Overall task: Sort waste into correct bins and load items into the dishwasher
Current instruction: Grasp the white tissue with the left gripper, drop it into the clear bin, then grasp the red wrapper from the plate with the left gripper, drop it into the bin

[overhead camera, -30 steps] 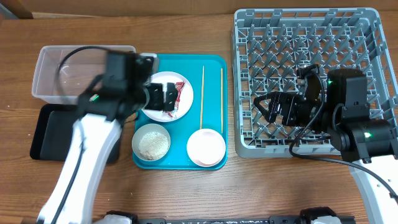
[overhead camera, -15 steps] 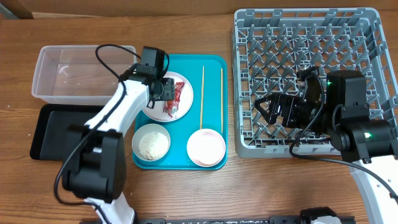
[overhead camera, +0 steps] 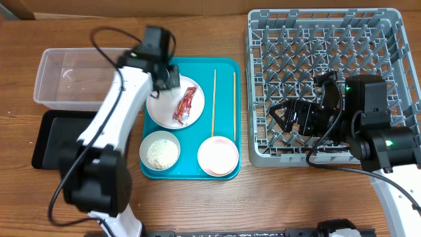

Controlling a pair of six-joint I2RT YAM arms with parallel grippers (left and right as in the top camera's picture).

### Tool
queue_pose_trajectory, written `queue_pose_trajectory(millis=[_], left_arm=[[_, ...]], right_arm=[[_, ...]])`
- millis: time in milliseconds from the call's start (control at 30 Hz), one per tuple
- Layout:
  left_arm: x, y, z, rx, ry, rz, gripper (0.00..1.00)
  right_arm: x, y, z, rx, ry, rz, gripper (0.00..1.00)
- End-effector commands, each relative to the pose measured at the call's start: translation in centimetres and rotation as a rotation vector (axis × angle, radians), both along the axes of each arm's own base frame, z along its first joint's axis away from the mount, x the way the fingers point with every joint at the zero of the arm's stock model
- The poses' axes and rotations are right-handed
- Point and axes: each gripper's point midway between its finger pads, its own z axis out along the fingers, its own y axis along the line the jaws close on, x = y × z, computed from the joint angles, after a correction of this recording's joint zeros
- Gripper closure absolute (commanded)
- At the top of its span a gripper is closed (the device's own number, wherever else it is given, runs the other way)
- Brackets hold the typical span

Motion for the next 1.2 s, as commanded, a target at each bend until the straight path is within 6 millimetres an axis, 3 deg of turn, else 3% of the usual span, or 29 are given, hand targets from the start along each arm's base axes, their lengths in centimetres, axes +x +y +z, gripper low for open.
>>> queue_pose_trajectory(millis=[0, 100, 267, 367, 433, 467, 533, 700, 800, 933, 1067, 1167], left_arm=[[1.0, 4.0, 6.2, 0.053, -0.132, 0.104, 0.96], [0.7, 7.9, 5.8, 0.097, -0.109, 0.191, 0.96], [1.3, 12.6, 4.0, 0.090, -0.081, 0.311, 0.93], [1.3, 13.7, 2.6, 0.068, -0.048, 0.331, 0.74], [1.3, 13.4, 2.4, 0.049, -0.040, 0.310, 0.34], [1.4, 13.2, 2.6, 0.040, -0.043, 0.293, 0.23], [1.4, 12.5, 3.4, 0.013, -0.052, 0.276, 0.16], [0.3, 9.3, 6.2, -0.057, -0.051, 0.200, 0.18], [-1.1, 6.3, 6.7, -0.069, -0.018, 0.103, 0.21], [-3.6, 1.9, 5.0, -0.042, 0.085, -0.024, 0.22], [-5.7, -1.8, 1.6, -0.019, 0.162, -0.138, 0.22], [-6.6, -3.4, -1.3, -0.007, 0.187, -0.193, 0.21]], right_arm=[[0.2, -0.1, 1.1, 0.004, -0.033, -0.008, 0.00], [0.2, -0.1, 1.1, 0.004, -0.034, -0.008, 0.00], [0.2, -0.1, 1.1, 0.005, -0.033, -0.008, 0.00], [0.2, -0.1, 1.1, 0.005, -0.033, -0.008, 0.00], [0.2, -0.1, 1.1, 0.004, -0.032, -0.007, 0.00], [0.1, -0.1, 1.1, 0.004, -0.029, -0.007, 0.00], [0.0, -0.1, 1.0, 0.003, -0.022, -0.008, 0.00], [-0.1, -0.1, 0.9, 0.002, -0.015, -0.007, 0.00], [-0.1, -0.1, 0.9, 0.001, -0.015, -0.008, 0.00], [-0.1, -0.2, 0.9, 0.000, -0.016, -0.008, 0.00], [-0.1, -0.2, 0.8, -0.002, -0.015, -0.010, 0.00], [-0.1, -0.2, 0.8, -0.001, -0.015, -0.010, 0.00]])
